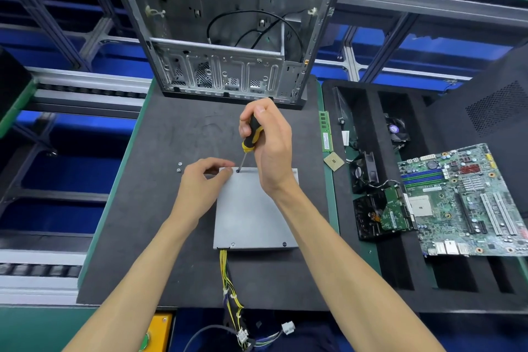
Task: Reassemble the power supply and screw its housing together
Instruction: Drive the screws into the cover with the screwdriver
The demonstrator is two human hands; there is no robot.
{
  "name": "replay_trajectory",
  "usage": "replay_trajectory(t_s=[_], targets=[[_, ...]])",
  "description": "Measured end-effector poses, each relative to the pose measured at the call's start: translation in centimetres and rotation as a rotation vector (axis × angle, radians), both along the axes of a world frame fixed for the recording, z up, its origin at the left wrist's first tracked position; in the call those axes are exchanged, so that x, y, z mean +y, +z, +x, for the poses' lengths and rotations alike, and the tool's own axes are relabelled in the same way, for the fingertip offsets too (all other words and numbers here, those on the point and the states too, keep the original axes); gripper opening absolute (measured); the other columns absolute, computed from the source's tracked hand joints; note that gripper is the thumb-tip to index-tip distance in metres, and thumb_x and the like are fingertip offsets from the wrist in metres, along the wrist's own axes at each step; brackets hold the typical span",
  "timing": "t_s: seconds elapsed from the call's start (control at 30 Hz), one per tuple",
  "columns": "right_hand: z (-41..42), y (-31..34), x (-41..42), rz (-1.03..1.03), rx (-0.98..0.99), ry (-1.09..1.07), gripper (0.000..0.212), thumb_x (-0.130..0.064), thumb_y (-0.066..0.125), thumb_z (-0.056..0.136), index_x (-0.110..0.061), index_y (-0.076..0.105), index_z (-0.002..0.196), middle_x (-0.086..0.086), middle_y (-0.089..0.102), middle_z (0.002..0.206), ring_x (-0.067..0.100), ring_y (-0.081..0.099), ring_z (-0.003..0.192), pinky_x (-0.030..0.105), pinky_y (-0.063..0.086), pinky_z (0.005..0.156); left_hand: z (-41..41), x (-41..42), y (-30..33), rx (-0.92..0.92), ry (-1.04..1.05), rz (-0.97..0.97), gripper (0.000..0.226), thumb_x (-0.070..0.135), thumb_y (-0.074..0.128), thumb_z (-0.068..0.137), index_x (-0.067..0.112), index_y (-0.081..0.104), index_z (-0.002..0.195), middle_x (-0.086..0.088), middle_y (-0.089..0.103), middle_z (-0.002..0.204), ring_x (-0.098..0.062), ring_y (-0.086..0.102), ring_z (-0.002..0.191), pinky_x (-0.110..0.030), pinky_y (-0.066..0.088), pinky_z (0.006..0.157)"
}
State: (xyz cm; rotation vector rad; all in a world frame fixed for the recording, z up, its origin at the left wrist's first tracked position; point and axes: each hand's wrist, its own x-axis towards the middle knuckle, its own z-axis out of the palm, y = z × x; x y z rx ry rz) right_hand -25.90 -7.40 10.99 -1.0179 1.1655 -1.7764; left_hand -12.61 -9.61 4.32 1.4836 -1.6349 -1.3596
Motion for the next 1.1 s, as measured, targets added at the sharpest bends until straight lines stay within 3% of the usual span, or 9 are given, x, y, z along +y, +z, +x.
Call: replay_trajectory(t_s=[0.27, 0.37, 0.43, 0.53, 0.6, 0.7, 0.9, 1.0, 1.1], targets=[[0.35, -0.13, -0.07, 0.041, -0.001, 0.057, 0.014, -0.027, 0.049, 0.095, -0.017, 0.057, 0.089, 0.003, 0.048, 0.068, 0.016, 0.041, 0.065, 0.027, 0.032, 0.056, 0.0, 0.01, -0.05, 0.014, 0.002, 0.005, 0.015, 0.017, 0.065, 0.094, 0.028, 0.076, 0.093, 0.004, 0.071, 0.101, 0.009, 0.059, 0.086, -0.006, 0.042, 0.065], [0.51, 0.17, -0.15, 0.094, -0.05, 0.088, 0.018, -0.03, 0.055, 0.092, -0.017, 0.046, 0.097, 0.001, 0.057, 0.066, 0.014, 0.049, 0.064, 0.022, 0.038, 0.057, 0.02, 0.01, 0.01, 0.015, -0.002, 0.006, 0.017, 0.017, 0.065, 0.094, 0.03, 0.075, 0.091, 0.004, 0.07, 0.1, 0.011, 0.059, 0.085, -0.006, 0.041, 0.066], [0.27, 0.13, -0.21, 0.095, -0.017, 0.095, 0.013, -0.028, 0.05, 0.097, -0.016, 0.054, 0.092, 0.002, 0.066, 0.072, 0.014, 0.057, 0.068, 0.02, 0.043, 0.061, -0.01, -0.01, 0.04, 0.011, -0.003, 0.005, 0.017, 0.018, 0.065, 0.094, 0.031, 0.075, 0.09, 0.005, 0.07, 0.101, 0.012, 0.058, 0.085, -0.002, 0.04, 0.063], [0.13, -0.06, -0.34, 0.125, 0.02, 0.076, 0.043, -0.032, 0.035, 0.106, -0.019, 0.067, 0.081, -0.001, 0.062, 0.068, 0.015, 0.053, 0.066, 0.026, 0.042, 0.06, -0.04, 0.03, 0.05, 0.008, -0.001, 0.003, 0.018, 0.017, 0.065, 0.094, 0.031, 0.075, 0.089, 0.006, 0.07, 0.1, 0.013, 0.057, 0.084, 0.0, 0.039, 0.061], [0.34, 0.01, -0.3, 0.11, -0.005, 0.072, 0.033, -0.034, 0.035, 0.105, -0.018, 0.059, 0.09, -0.001, 0.051, 0.062, 0.016, 0.043, 0.06, 0.027, 0.036, 0.058, -0.02, 0.07, 0.01, 0.014, -0.002, 0.004, 0.017, 0.017, 0.065, 0.094, 0.03, 0.076, 0.091, 0.006, 0.07, 0.101, 0.013, 0.058, 0.085, -0.002, 0.04, 0.062], [0.58, 0.16, -0.16, 0.109, -0.02, 0.053, 0.022, -0.036, 0.051, 0.097, -0.016, 0.044, 0.096, 0.003, 0.046, 0.064, 0.015, 0.04, 0.06, 0.023, 0.036, 0.057, 0.0, 0.15, 0.0, 0.029, 0.003, 0.019, 0.018, 0.019, 0.064, 0.095, 0.031, 0.076, 0.09, 0.007, 0.07, 0.101, 0.008, 0.06, 0.088, -0.013, 0.042, 0.068], [0.45, 0.07, -0.62, 0.111, -0.001, 0.086, 0.027, -0.032, 0.039, 0.102, -0.017, 0.058, 0.091, -0.003, 0.05, 0.063, 0.014, 0.043, 0.06, 0.024, 0.037, 0.058, -0.07, 0.28, 0.14, 0.02, 0.0, 0.008, 0.02, 0.019, 0.063, 0.095, 0.035, 0.074, 0.089, 0.01, 0.07, 0.1, 0.005, 0.06, 0.092, -0.015, 0.041, 0.07], [0.32, -0.02, -0.75, 0.119, -0.036, 0.085, 0.013, -0.028, 0.05, 0.099, -0.016, 0.045, 0.098, -0.005, 0.046, 0.061, 0.013, 0.039, 0.057, 0.024, 0.035, 0.056, -0.07, 0.33, 0.2, 0.03, -0.002, 0.01, 0.02, 0.019, 0.063, 0.095, 0.034, 0.074, 0.089, 0.01, 0.07, 0.1, 0.006, 0.06, 0.092, -0.014, 0.041, 0.07], [0.47, -0.13, -0.63, 0.112, 0.001, 0.07, 0.005, -0.021, 0.055, 0.099, -0.016, 0.054, 0.1, -0.004, 0.06, 0.071, 0.014, 0.053, 0.065, 0.023, 0.043, 0.06, 0.02, 0.35, 0.27, 0.013, -0.019, -0.009, 0.022, 0.018, 0.062, 0.096, 0.035, 0.073, 0.089, 0.011, 0.07, 0.1, 0.008, 0.059, 0.093, -0.013, 0.041, 0.071]])
